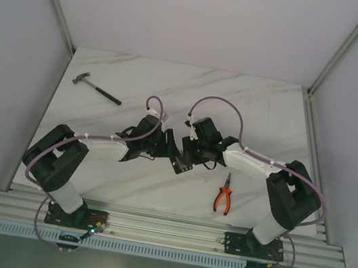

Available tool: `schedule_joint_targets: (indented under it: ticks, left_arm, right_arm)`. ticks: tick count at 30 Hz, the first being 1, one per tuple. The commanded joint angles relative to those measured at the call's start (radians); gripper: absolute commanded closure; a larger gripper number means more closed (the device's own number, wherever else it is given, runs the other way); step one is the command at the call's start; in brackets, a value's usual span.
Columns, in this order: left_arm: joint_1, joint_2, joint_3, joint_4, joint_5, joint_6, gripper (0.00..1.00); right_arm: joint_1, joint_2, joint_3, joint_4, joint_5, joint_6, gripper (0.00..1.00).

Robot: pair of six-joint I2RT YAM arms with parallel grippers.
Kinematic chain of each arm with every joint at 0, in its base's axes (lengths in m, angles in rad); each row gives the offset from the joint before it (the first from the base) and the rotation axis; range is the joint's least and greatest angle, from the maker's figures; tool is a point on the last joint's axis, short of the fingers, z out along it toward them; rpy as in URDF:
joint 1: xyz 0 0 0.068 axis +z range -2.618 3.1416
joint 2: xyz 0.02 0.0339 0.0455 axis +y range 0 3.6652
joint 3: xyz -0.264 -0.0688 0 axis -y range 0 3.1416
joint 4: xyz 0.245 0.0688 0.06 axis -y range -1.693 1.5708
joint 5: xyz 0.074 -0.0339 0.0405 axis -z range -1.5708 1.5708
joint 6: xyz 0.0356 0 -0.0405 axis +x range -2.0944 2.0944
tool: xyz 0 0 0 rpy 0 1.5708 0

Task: Snap on the fuse box
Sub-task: Close the fuse box cover on the fuse box base.

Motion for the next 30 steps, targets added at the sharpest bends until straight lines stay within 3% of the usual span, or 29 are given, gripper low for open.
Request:
schedule_joint_targets:
  ticks: [1, 6, 12, 20, 23, 30]
  left_arm:
    - [-0.012, 0.021, 0.025, 0.012, 0.034, 0.022, 0.39]
    - [-0.025, 0.041, 0.023, 0.001, 0.05, 0.029, 0.45]
    - [-0.032, 0.065, 0.025, -0.027, 0.066, 0.026, 0.62]
    - [-0.035, 0.109, 0.006, -0.107, 0.04, -0.003, 0.7]
    - [-0.034, 0.089, -0.012, -0.108, 0.015, -0.017, 0.7]
    - [-0.029, -0.001, 0.039, -0.108, -0.03, -0.019, 0.55]
  right_arm:
    - [0.003, 0.016, -0.048, -0.052, -0.023, -0.016, 0.56]
    - [0.002, 0.045, -0.038, -0.069, -0.011, -0.027, 0.58]
    - [0.002, 0.108, -0.006, -0.107, 0.001, -0.037, 0.62]
    - [0.004, 0.135, 0.029, -0.112, 0.005, -0.039, 0.66]
    - [0.003, 0.069, 0.032, -0.103, -0.01, -0.044, 0.6]
    - [-0.033, -0.046, 0.07, -0.084, -0.074, -0.016, 0.52]
